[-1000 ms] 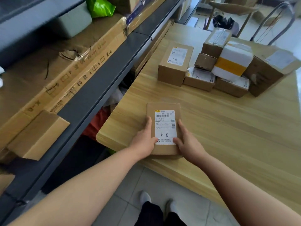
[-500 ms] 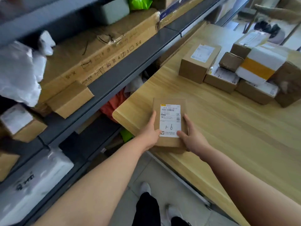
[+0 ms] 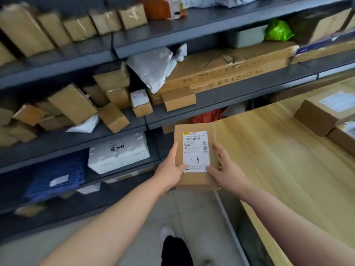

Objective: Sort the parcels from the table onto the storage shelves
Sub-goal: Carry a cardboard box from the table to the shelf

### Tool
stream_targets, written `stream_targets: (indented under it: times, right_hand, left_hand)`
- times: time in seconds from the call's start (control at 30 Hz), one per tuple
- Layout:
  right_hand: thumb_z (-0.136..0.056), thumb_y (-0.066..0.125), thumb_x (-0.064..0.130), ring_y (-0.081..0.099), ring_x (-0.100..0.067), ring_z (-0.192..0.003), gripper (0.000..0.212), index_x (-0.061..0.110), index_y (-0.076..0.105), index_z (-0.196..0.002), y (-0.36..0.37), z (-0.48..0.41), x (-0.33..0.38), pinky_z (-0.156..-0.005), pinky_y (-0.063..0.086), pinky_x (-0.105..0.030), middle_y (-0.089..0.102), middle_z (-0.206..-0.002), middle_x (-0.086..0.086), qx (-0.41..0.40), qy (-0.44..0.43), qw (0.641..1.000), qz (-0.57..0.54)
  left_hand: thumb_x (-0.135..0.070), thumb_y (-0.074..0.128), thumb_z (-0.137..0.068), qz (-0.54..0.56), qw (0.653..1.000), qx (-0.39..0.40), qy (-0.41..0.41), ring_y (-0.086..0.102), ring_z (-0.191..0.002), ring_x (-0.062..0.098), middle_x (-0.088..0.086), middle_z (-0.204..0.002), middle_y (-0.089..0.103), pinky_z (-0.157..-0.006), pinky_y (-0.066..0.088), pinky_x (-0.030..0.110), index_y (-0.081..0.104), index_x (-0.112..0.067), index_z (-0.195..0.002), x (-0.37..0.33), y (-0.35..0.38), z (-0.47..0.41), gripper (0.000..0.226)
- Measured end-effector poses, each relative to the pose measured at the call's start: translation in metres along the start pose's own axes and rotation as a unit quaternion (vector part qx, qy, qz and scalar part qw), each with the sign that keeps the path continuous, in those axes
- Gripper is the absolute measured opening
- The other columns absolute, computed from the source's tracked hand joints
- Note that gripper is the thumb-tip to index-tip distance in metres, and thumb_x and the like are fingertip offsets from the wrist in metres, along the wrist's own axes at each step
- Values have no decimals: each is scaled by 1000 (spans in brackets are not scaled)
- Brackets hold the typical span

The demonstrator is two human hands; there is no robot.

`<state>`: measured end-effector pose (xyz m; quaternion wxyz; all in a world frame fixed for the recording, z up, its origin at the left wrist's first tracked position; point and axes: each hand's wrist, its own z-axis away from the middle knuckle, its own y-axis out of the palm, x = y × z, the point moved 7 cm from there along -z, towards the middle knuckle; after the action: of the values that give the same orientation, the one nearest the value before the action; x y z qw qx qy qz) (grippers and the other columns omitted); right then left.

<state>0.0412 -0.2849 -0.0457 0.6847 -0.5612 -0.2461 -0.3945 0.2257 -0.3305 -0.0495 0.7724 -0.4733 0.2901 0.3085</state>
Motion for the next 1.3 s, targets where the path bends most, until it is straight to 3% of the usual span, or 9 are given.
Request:
stream_targets:
  times: [0.17,0.37,0.47,0.63,0.73,0.83,0.97,1.1,1.3]
  right_hand:
    - [-90,58,35,61,-14,-89,73,41,9,-144,63,-4,75,-72,49,-30,55,-128,9,72,-93,993,22]
    - [-90,58,38,57,-4,-86,73,50,6,-140,149,27,172,-65,51,-25,49,-126,19,146,-196,969,30]
    - [-91,58,36,59,-12,-100,74,46,7,-144,200,56,220,-79,54,-37,45,-136,20,188,-242,952,24]
    - [-91,58,33,55,-17,-117,75,42,10,-148,301,129,298,-96,47,-45,45,-142,17,260,-308,915,14]
    - [-91,58,35,55,-16,-116,75,40,9,-149,366,178,338,-94,48,-45,45,-141,18,297,-334,894,28]
    - [-91,58,35,55,-15,-115,74,41,11,-148,429,223,375,-90,47,-38,46,-141,18,331,-363,870,36]
    - [-89,59,36,54,-15,-118,74,43,13,-147,505,282,421,-96,46,-42,48,-140,15,368,-398,839,39]
    - [-88,58,41,55,-13,-112,76,47,9,-145,570,334,460,-88,47,-37,49,-138,18,404,-428,807,54]
    - [-89,58,41,54,-11,-111,77,45,8,-147,653,383,516,-86,47,-34,47,-140,16,457,-459,759,65]
  left_hand:
    - [-22,54,-97,32,993,-108,-45,41,-135,20,-8,-158,28,-106,40,37,0,-53,-148,50,-80,47,80]
    - [-22,54,-98,81,968,-220,-84,43,-129,16,-8,-156,29,-96,38,25,-3,-46,-151,117,-169,128,81]
    - [-26,53,-97,88,949,-278,-117,48,-118,16,-7,-150,39,-91,40,28,-4,-50,-149,154,-213,183,81]
    - [-16,54,-96,118,907,-375,-152,42,-133,22,-4,-152,38,-110,36,41,0,-42,-153,229,-281,289,83]
    - [-15,53,-97,146,882,-414,-174,43,-128,17,-7,-152,37,-108,36,35,1,-41,-153,282,-315,354,82]
    - [-22,54,-97,152,857,-447,-209,43,-113,12,-10,-150,38,-92,37,29,-1,-47,-151,335,-348,414,81]
    - [-24,56,-96,163,822,-495,-231,47,-121,17,-9,-148,41,-100,43,38,-1,-50,-150,392,-388,491,83]
    - [-23,57,-95,191,784,-530,-261,46,-125,21,-7,-151,38,-106,41,44,-1,-47,-151,436,-417,557,84]
    - [-23,56,-96,208,738,-570,-294,47,-120,20,-5,-152,36,-98,46,40,-2,-45,-151,488,-461,621,83]
